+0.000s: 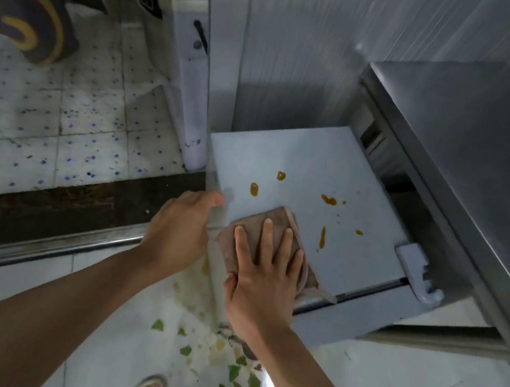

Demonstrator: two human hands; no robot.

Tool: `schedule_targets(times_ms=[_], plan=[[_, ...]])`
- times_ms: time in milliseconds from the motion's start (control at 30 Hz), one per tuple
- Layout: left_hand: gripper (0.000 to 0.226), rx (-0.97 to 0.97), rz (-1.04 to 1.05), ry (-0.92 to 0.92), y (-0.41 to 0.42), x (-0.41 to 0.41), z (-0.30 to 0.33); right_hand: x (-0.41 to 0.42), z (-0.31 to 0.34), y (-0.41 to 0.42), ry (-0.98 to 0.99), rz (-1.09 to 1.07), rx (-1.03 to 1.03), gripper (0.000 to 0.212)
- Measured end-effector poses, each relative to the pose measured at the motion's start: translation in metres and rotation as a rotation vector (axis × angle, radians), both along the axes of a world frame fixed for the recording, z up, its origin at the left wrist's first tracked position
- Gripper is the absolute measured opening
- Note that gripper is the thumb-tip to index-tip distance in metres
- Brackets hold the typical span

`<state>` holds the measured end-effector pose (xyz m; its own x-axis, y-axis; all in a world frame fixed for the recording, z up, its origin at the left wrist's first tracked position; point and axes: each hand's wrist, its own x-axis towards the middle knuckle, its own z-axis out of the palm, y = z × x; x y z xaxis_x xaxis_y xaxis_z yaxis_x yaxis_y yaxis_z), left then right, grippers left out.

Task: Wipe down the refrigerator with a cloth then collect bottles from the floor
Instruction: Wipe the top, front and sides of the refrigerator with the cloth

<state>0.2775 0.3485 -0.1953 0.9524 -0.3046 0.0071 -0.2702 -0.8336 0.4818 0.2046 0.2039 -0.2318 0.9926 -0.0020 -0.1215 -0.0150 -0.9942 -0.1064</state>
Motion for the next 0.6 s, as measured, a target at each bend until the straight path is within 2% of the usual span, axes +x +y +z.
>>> schedule_targets(times_ms=[300, 433, 600], plan=[[0.053, -0.011, 0.056, -0.014, 0.015, 0.082, 0.001, 0.132, -0.014, 0.020, -0.046, 0.060, 0.030, 0.067], [0.045, 0.011, 0.067, 0.005, 0.021, 0.102, 0.001, 0.179, -0.016, 0.032, -0.036, 0.065, 0.013, 0.072], [0.047, 0.023, 0.045, 0.010, 0.027, 0.104, -0.002, 0.210, -0.012, 0.037, -0.054, 0.120, -0.007, 0.061]])
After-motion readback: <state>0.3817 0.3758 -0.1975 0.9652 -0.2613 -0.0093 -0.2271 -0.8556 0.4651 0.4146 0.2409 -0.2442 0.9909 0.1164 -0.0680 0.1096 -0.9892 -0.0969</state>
